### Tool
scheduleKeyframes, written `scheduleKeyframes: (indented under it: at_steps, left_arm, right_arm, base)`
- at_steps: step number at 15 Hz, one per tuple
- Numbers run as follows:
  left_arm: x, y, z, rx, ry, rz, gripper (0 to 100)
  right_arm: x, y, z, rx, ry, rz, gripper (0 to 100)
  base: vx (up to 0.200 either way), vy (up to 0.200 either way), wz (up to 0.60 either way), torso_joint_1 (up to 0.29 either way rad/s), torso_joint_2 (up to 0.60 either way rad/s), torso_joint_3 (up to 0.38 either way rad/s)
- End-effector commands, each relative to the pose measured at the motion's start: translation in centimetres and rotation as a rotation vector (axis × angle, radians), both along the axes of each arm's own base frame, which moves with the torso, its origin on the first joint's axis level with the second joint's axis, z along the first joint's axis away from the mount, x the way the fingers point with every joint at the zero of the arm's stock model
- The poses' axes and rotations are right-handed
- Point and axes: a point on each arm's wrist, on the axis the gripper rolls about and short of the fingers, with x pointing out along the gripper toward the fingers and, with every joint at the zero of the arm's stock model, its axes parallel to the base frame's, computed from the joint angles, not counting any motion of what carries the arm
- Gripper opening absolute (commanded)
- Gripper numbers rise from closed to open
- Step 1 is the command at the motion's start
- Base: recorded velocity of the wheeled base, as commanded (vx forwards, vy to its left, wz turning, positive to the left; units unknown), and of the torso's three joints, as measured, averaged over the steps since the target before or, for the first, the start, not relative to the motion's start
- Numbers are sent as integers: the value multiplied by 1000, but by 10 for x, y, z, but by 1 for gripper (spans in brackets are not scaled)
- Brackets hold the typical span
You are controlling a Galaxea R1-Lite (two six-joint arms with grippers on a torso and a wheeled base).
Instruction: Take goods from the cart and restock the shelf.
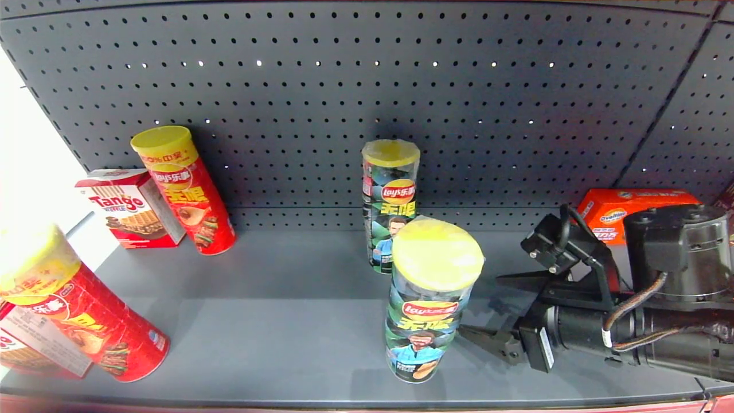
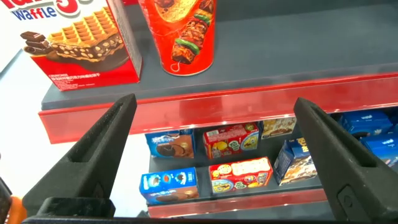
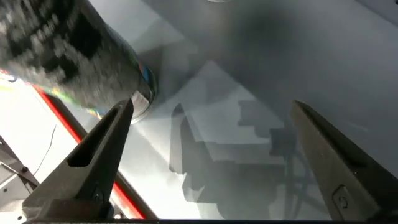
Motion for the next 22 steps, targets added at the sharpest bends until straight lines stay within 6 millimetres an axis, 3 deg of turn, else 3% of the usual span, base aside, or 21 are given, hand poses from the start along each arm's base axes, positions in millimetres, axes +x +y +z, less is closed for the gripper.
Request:
scheduleKeyframes:
  at_steps: [1, 7, 22]
  left_arm:
    - [0, 0, 0, 0, 1, 0, 100]
    - [0, 0, 0, 0, 2, 0, 100]
    - [0, 0, 0, 0, 2, 0, 100]
  right_arm:
    - [3, 6, -2, -6, 8, 11, 100]
    - [7, 20, -3, -10, -3, 26, 100]
    - [7, 29, -3, -9, -6, 49, 100]
  base:
    - [0, 0, 0, 0, 0, 0]
    - [0, 0, 0, 0, 0, 0]
    - [0, 0, 0, 0, 0, 0]
